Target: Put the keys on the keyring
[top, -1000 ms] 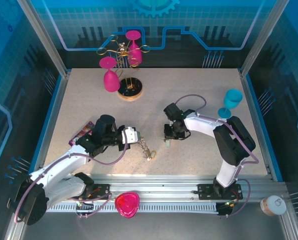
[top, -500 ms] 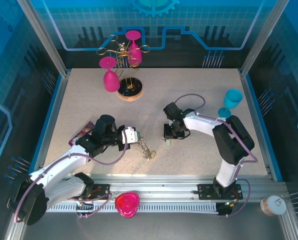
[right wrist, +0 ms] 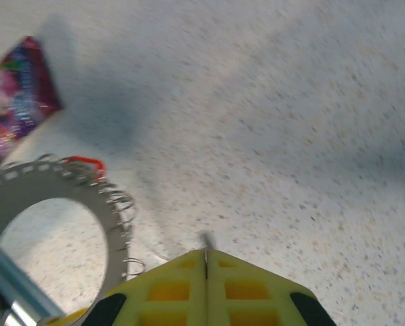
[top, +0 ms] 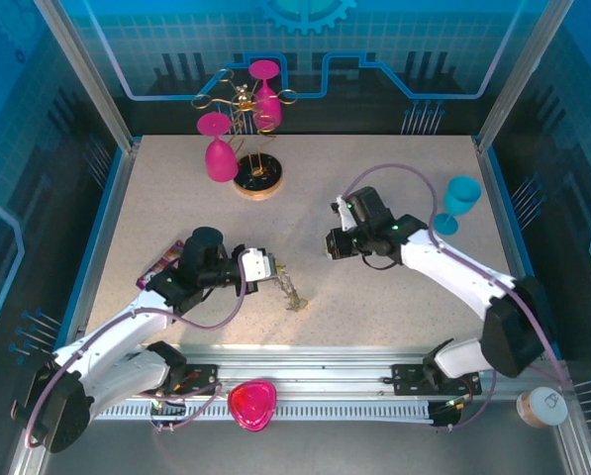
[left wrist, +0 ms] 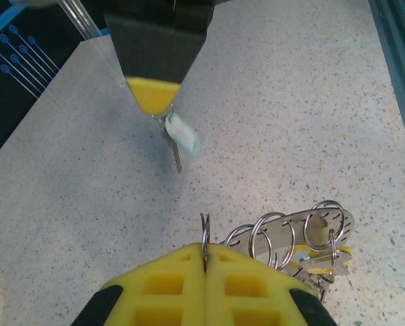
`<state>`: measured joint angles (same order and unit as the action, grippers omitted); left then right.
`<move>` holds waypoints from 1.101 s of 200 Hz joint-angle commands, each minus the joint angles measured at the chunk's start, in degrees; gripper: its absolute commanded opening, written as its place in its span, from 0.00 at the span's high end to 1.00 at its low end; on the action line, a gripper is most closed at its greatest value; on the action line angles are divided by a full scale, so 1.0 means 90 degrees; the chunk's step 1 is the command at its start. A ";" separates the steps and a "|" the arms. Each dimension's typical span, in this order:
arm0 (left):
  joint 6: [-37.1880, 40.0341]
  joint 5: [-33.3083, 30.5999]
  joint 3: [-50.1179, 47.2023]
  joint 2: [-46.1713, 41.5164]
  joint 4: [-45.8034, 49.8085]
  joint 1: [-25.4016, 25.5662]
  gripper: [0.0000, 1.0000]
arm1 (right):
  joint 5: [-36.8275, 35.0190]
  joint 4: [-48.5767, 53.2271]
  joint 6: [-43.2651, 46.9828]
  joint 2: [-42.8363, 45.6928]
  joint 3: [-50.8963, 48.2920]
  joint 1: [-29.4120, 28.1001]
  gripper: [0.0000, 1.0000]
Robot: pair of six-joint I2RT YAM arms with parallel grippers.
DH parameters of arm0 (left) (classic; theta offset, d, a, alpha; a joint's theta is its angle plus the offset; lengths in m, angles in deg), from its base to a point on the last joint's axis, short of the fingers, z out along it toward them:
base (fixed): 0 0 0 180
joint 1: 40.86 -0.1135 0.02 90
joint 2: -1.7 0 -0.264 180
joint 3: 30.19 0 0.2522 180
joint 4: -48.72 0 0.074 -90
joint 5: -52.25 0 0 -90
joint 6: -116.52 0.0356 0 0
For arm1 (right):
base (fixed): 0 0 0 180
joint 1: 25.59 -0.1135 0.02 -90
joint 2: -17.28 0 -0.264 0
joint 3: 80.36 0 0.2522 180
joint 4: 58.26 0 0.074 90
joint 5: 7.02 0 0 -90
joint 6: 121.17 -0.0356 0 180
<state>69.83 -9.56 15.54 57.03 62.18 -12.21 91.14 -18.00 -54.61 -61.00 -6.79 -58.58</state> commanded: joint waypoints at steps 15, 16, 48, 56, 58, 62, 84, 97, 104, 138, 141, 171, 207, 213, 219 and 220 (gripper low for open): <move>-0.0329 0.0315 -0.0054 -0.0159 -0.0644 -0.0030 1.00 | 0.1468 -0.0402 0.1038 0.0415 -0.0209 0.0204 1.00; -0.0329 0.0320 -0.0055 -0.0160 -0.0648 -0.0029 1.00 | 0.1496 -0.0409 0.1055 0.0426 -0.0205 0.0206 1.00; -0.0415 0.0412 -0.0187 -0.0143 -0.0920 -0.0031 1.00 | 0.2452 -0.0517 0.1506 0.0638 -0.0219 0.0228 1.00; -0.0446 0.0415 -0.0255 -0.0142 -0.1060 -0.0028 1.00 | 0.2609 -0.0549 0.1558 0.0690 -0.0226 0.0228 1.00; -0.0449 0.0421 -0.0272 -0.0142 -0.1088 -0.0041 1.00 | 0.2650 -0.0556 0.1574 0.0695 -0.0231 0.0228 1.00; -0.0443 0.0438 -0.0296 -0.0132 -0.1115 -0.0029 1.00 | 0.2754 -0.0553 0.1611 0.0722 -0.0223 0.0224 1.00; -0.0327 0.0529 -0.0328 -0.0074 -0.1111 -0.0028 1.00 | 0.3170 -0.0425 0.1845 0.0759 -0.0163 0.0195 1.00; -0.0282 0.0572 -0.0303 -0.0030 -0.1092 -0.0031 1.00 | 0.3276 -0.0264 0.1993 0.0735 -0.0081 0.0170 1.00; -0.0257 0.0596 -0.0286 -0.0007 -0.1079 -0.0033 1.00 | 0.3293 -0.0200 0.2054 0.0705 -0.0046 0.0157 1.00; -0.0232 0.0691 -0.0203 0.0097 -0.1062 -0.0030 1.00 | 0.3359 0.0031 0.2294 0.0463 0.0178 -0.0038 1.00; -0.0221 0.0703 -0.0194 0.0103 -0.1061 -0.0035 1.00 | 0.3364 0.0034 0.2292 0.0443 0.0196 -0.0055 1.00; -0.0099 0.0736 -0.0179 0.0144 -0.0974 0.0003 1.00 | 0.3428 -0.0068 0.2243 0.0258 0.0326 -0.0224 1.00; 0.0220 0.0610 -0.0163 0.0152 -0.0872 0.0118 1.00 | 0.3429 -0.0047 0.2278 -0.0010 0.0480 -0.0449 1.00; 0.0304 0.0555 -0.0163 0.0152 -0.0842 0.0159 1.00 | 0.3430 -0.0039 0.2285 -0.0050 0.0497 -0.0479 1.00; 0.0402 0.0510 -0.0152 0.0150 -0.0806 0.0196 1.00 | 0.3439 -0.0026 0.2310 -0.0090 0.0517 -0.0510 1.00; 0.0417 0.0506 -0.0148 0.0146 -0.0797 0.0201 1.00 | 0.3439 -0.0020 0.2311 -0.0096 0.0519 -0.0517 1.00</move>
<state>69.11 -5.94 12.85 58.45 55.74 -11.62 120.43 -19.05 -35.18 -60.34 -4.21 -61.66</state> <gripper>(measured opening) 0.047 0.057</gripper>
